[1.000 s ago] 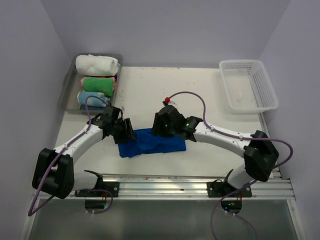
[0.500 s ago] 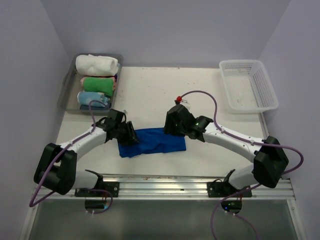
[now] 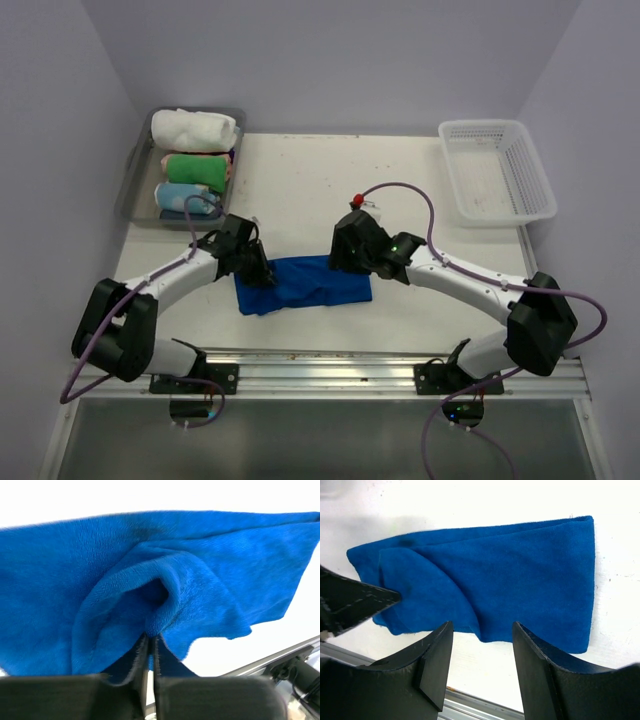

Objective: Roll the towels
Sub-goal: Fold the towel

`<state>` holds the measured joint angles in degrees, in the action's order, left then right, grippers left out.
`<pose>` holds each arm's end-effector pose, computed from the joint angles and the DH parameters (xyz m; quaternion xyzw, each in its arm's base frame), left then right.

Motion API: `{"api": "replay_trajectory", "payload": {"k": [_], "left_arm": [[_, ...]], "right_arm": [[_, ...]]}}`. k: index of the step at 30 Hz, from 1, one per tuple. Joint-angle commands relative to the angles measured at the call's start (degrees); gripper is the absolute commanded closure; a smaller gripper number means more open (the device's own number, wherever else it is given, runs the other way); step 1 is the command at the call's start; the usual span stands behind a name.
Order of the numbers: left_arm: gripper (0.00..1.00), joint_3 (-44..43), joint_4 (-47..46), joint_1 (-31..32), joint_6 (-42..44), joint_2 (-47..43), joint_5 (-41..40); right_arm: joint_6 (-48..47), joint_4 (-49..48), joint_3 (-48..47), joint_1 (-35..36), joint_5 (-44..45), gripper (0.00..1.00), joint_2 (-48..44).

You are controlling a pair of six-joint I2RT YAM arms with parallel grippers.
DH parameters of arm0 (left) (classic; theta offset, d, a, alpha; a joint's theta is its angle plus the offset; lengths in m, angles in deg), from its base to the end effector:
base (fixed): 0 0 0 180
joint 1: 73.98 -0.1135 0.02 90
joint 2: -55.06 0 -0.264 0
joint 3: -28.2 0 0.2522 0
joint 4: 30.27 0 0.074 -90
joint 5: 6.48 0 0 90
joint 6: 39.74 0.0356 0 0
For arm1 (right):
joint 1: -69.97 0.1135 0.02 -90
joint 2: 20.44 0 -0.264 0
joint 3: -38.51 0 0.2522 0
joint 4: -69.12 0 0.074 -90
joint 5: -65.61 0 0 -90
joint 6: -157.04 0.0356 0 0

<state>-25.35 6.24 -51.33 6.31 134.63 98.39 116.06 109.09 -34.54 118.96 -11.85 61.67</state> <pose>0.2261 -0.1043 0.1663 -0.1478 0.9523 -0.2343 0.1278 0.2054 0.2244 0.2532 0.0385 0.9312 0.1954 0.3054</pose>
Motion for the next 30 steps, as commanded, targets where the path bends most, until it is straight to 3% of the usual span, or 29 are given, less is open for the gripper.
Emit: {"api": "replay_trajectory", "payload": {"k": [1,17,28,30], "left_arm": [[0.97,-5.28,4.93,0.28,1.57,-4.07,-4.32],[1.0,-10.48,19.87,-4.01,5.01,-6.62,-6.87],[1.0,-15.14,21.2,-7.27,5.45,-5.13,-9.42],[0.93,-16.71,22.08,-7.36,5.62,-4.43,-10.13]], "right_arm": [[0.12,0.77,0.66,-0.3,1.7,0.45,-1.69],[-5.24,5.24,-3.99,-0.56,1.44,0.45,9.82],[-6.39,6.13,-4.08,-0.74,2.14,0.46,14.75],[-6.48,6.04,-4.0,-0.74,2.4,0.46,15.27]]}}
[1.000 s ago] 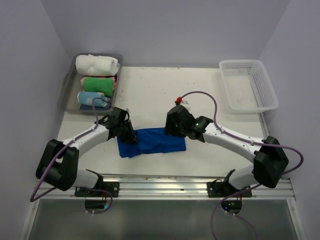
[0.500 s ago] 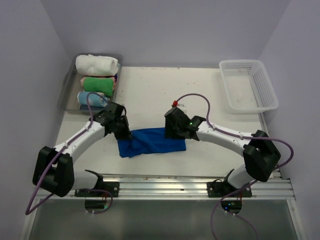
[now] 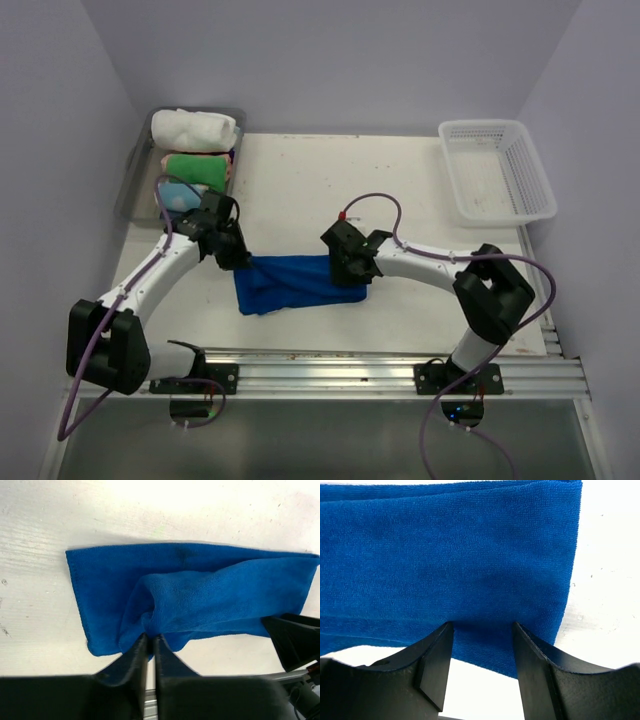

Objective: Roll the towels
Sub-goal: Fold the towel

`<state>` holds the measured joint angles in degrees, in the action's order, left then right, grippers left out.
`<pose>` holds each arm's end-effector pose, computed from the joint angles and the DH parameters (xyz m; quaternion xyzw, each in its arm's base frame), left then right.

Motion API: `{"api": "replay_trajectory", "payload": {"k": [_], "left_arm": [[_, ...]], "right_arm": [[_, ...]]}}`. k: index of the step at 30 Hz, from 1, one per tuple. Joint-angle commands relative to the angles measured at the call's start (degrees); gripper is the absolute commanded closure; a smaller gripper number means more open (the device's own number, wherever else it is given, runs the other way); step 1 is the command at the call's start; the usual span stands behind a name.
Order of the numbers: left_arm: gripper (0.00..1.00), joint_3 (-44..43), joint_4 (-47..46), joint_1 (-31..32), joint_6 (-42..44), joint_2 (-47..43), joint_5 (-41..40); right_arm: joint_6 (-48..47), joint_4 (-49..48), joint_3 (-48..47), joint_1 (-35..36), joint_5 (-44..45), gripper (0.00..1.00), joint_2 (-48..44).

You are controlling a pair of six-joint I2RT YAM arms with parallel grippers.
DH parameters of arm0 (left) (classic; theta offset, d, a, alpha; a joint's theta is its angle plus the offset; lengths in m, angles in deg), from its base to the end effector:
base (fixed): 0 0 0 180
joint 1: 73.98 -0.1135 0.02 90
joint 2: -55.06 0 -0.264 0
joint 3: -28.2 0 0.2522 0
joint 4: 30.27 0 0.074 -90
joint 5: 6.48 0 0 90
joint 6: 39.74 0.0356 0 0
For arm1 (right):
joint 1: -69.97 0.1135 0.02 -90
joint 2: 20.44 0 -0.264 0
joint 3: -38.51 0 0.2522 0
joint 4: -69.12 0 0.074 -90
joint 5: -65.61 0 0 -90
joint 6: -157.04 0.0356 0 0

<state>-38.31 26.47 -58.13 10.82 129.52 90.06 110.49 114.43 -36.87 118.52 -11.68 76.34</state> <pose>0.2354 -0.0710 0.2341 -0.1869 0.9561 -0.1508 0.1679 0.2236 0.2414 0.1838 -0.0210 0.9734 0.0690 0.2173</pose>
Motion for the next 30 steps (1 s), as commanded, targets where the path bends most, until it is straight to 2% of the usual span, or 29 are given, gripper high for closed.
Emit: {"api": "replay_trajectory", "payload": {"k": [1,4,7,10,15,20,30], "left_arm": [[0.82,-4.2,2.28,-0.56,1.56,0.78,-1.8],[0.71,-5.17,3.25,-0.56,2.35,0.43,-0.84],[0.55,-5.26,3.78,-0.48,3.4,-0.27,1.18],[0.47,-3.51,2.99,-0.56,4.46,-0.63,1.89],[0.47,3.16,-2.28,-0.56,4.46,1.22,4.27],[0.49,7.48,-7.38,-0.56,3.58,3.5,2.77],[0.61,9.42,-12.13,-0.48,2.7,8.95,2.77]], "right_arm": [[-0.9,0.71,-1.57,-0.3,2.32,0.46,0.79],[-0.99,0.79,-1.39,-0.39,2.32,0.46,1.4],[-0.81,1.14,-1.04,-0.48,2.49,0.47,0.88],[-0.46,1.23,0.27,-0.48,3.2,0.47,-0.88],[1.47,1.5,4.22,-1.09,4.87,0.46,-8.78],[2.0,1.32,7.31,-4.78,1.71,0.45,-13.71],[2.0,-0.61,9.51,-6.02,-3.83,0.44,-13.36]]}}
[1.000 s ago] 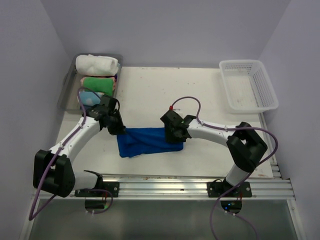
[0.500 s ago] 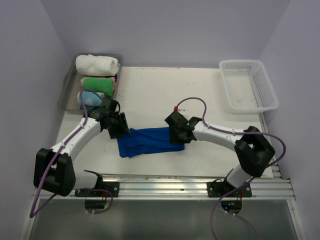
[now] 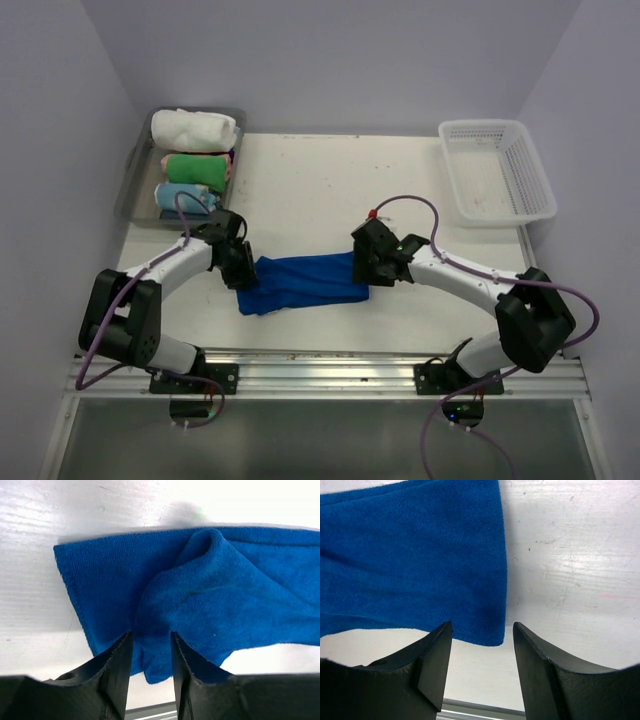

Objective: Roll the towels
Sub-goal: Fold the towel

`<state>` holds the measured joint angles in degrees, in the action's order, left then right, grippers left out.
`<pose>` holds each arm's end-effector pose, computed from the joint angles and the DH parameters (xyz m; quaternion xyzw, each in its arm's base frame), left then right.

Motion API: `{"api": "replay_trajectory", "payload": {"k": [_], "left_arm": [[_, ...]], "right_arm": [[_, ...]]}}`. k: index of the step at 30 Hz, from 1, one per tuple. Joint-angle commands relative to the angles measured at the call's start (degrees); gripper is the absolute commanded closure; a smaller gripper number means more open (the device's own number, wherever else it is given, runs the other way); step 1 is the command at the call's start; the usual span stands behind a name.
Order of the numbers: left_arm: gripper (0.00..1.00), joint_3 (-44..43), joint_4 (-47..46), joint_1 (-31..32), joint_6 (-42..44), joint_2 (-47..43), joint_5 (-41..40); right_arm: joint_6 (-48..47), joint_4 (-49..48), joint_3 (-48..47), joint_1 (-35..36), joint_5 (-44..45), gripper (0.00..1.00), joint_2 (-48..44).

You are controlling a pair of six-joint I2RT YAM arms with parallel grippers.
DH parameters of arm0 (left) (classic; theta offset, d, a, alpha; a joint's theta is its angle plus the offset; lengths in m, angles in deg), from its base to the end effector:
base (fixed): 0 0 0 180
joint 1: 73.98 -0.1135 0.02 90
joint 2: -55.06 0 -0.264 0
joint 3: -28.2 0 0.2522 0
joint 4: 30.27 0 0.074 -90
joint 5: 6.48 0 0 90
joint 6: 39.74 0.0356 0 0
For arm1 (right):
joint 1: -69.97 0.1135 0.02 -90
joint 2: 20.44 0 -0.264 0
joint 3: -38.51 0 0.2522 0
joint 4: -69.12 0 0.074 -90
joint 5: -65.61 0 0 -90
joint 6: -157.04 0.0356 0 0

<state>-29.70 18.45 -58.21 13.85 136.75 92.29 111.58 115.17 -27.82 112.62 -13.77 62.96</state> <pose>0.2347 -0.0719 0.1689 -0.1651 0.9716 -0.1345 0.1029 0.2104 0.1849 0.2045 0.0375 0.9680 0.0944 0.2297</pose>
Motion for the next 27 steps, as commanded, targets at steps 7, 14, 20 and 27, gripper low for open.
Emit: {"api": "replay_trajectory", "payload": {"k": [7,14,20,27], "left_arm": [[0.97,-0.33,-3.41,-0.39,-1.04,2.6,-0.16],[1.0,-3.84,0.63,-0.39,-1.3,-2.67,-0.08],[1.0,-5.08,3.88,-0.39,-0.51,-5.31,2.74],[0.97,-4.55,5.91,-0.3,0.1,-7.6,2.65]], "right_arm": [[0.91,-2.59,-0.16,-0.03,-4.28,0.45,2.47],[2.49,-3.64,1.16,-0.2,-3.41,0.58,4.67],[2.84,-4.34,1.86,-0.99,-0.86,1.0,5.46],[3.19,-3.91,3.27,-1.87,1.34,1.0,3.18]]}}
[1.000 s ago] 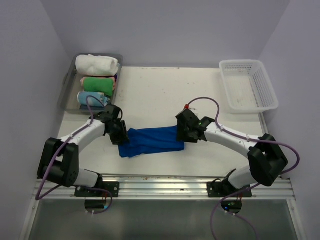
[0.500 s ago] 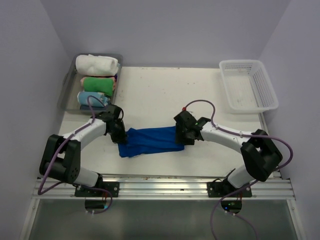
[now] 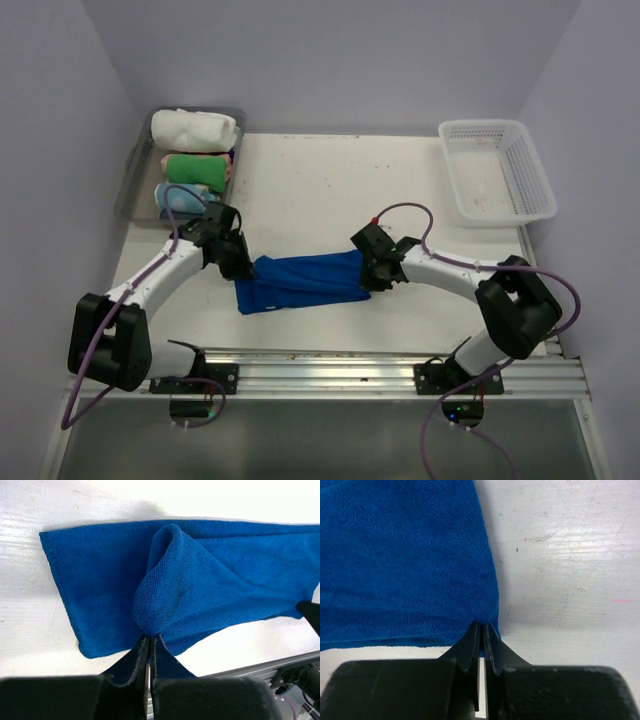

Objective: Roll the towels
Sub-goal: Fold the towel

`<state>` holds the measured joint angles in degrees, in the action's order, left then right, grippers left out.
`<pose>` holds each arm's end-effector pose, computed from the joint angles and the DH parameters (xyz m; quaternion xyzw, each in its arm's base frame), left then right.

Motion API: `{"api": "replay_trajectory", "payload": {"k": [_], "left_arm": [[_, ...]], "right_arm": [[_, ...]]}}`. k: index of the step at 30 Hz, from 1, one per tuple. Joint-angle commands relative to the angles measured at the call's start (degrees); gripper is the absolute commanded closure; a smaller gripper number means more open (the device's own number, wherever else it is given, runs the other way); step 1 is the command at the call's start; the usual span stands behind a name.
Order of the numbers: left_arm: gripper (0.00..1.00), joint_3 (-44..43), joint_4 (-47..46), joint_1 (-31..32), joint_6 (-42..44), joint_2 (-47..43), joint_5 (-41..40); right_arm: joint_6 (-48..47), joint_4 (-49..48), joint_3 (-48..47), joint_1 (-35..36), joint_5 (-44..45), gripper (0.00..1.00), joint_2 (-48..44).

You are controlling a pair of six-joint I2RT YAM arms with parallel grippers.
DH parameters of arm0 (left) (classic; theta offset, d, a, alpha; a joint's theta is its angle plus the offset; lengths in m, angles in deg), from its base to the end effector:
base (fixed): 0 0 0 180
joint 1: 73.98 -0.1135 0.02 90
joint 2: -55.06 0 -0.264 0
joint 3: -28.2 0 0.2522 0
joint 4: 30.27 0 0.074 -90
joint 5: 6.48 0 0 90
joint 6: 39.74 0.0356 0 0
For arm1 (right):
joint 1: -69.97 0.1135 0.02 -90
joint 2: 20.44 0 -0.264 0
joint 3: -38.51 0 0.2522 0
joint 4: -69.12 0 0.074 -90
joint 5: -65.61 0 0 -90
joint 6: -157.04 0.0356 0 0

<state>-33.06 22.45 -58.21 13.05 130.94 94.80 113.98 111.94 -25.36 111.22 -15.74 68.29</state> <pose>0.2306 -0.0724 0.2054 -0.1625 0.9623 -0.1735 0.1320 0.2174 0.1835 0.1704 0.0631 0.9764 0.0812 0.1901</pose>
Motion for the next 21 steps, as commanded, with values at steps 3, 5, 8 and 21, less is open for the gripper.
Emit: {"api": "replay_trajectory", "payload": {"k": [3,5,8,21], "left_arm": [[0.7,-0.31,0.42,-0.39,1.09,-1.61,-1.44],[0.68,0.48,-1.07,-0.39,0.91,-0.73,-1.53],[0.72,1.1,-3.45,-0.39,0.56,1.02,-1.18],[0.67,1.89,-7.14,-0.3,-0.23,7.53,-7.16]], "right_arm": [[0.61,-0.76,1.15,-0.56,2.96,1.0,-2.07],[0.52,-1.02,1.15,-0.56,2.17,1.0,-1.28],[0.52,-1.55,1.24,-0.56,1.55,1.0,-1.28],[0.52,-1.46,1.33,-0.56,1.55,1.0,-1.8]]}}
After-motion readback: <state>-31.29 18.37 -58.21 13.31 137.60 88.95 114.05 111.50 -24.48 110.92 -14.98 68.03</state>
